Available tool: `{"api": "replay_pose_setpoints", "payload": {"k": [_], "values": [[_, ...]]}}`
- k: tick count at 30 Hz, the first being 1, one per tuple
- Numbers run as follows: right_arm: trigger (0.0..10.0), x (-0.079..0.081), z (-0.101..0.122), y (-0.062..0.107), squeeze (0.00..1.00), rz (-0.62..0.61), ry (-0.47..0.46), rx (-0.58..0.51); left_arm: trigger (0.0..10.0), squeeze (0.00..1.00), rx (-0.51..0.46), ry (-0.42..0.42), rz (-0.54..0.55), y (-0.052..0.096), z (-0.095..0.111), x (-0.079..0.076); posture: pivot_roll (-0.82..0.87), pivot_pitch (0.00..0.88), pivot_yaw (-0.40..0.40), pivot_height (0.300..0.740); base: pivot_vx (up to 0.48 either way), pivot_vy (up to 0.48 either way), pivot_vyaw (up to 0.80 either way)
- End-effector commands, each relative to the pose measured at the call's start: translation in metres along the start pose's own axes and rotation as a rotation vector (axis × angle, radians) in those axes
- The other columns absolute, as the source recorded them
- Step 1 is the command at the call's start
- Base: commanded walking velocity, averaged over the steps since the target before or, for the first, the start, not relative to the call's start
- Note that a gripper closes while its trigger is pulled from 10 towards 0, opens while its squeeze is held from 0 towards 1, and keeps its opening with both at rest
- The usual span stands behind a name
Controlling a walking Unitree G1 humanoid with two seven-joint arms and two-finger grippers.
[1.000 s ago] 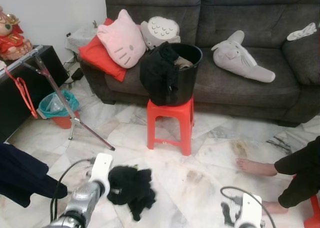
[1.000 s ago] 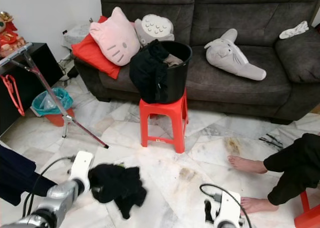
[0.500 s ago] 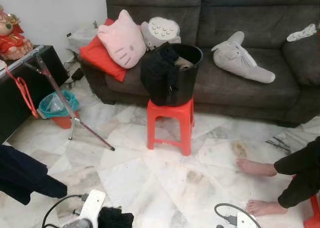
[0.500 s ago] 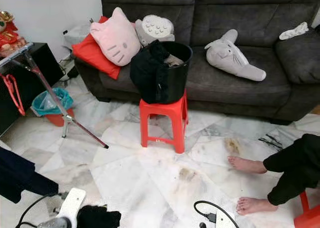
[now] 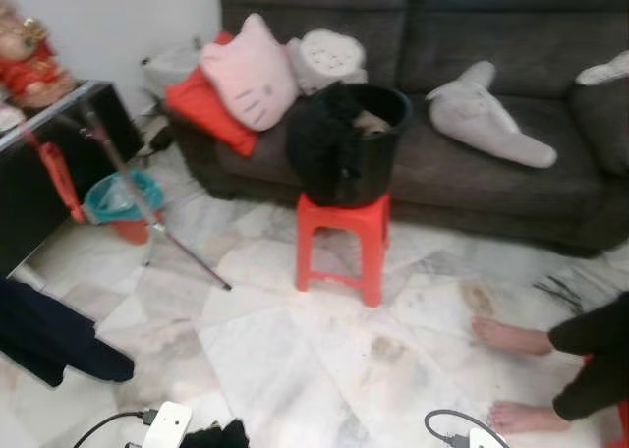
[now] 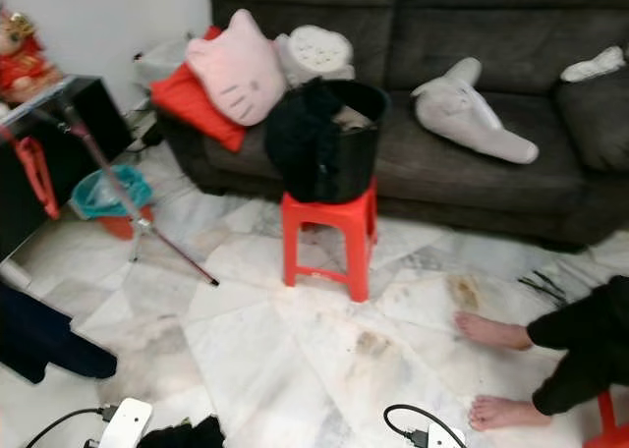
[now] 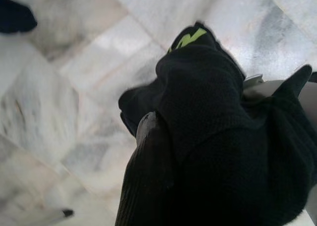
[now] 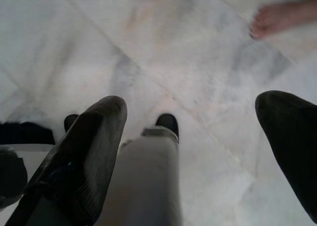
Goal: Hang hanger
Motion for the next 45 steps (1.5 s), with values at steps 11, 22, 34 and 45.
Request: {"api": "replay_pose_setpoints", "payload": {"k": [11,22,34,45], "values": [[10.0,0.004,-0.009,0.002,0.0,0.027,0.01,0.029,10.0,0.0,-0.024,0.024,-0.008,0.0,0.005,0.002,-0.02,0.0,0.096,0.74,0.0,0.0,0.8],[10.0,0.007,-0.004,0.0,0.0,0.04,0.011,0.016,10.0,0.0,-0.036,0.034,-0.015,0.0,0.008,0.001,-0.02,0.0,0.096,0.74,0.0,0.0,0.73],[10.0,0.004,-0.005,0.001,0.0,0.06,0.042,0.017,10.0,0.0,-0.02,0.082,-0.023,-0.001,0.002,-0.008,-0.05,0.0,0.044,0.74,0.0,0.0,0.61],[10.0,-0.017,0.022,-0.003,0.0,0.045,0.086,-0.034,10.0,0.0,-0.026,0.206,-0.037,-0.003,-0.006,-0.031,-0.02,0.0,-0.048,0.74,0.0,0.0,0.52]]}}
Point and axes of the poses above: a point about 5 cm out from each wrist's last joint towards the gripper, its own y axis pointing back from the gripper into the wrist, its own z axis along the axis of the wrist's last joint, x = y × z, the point moved 5 cm from there along -y, pointing out of the wrist towards the gripper
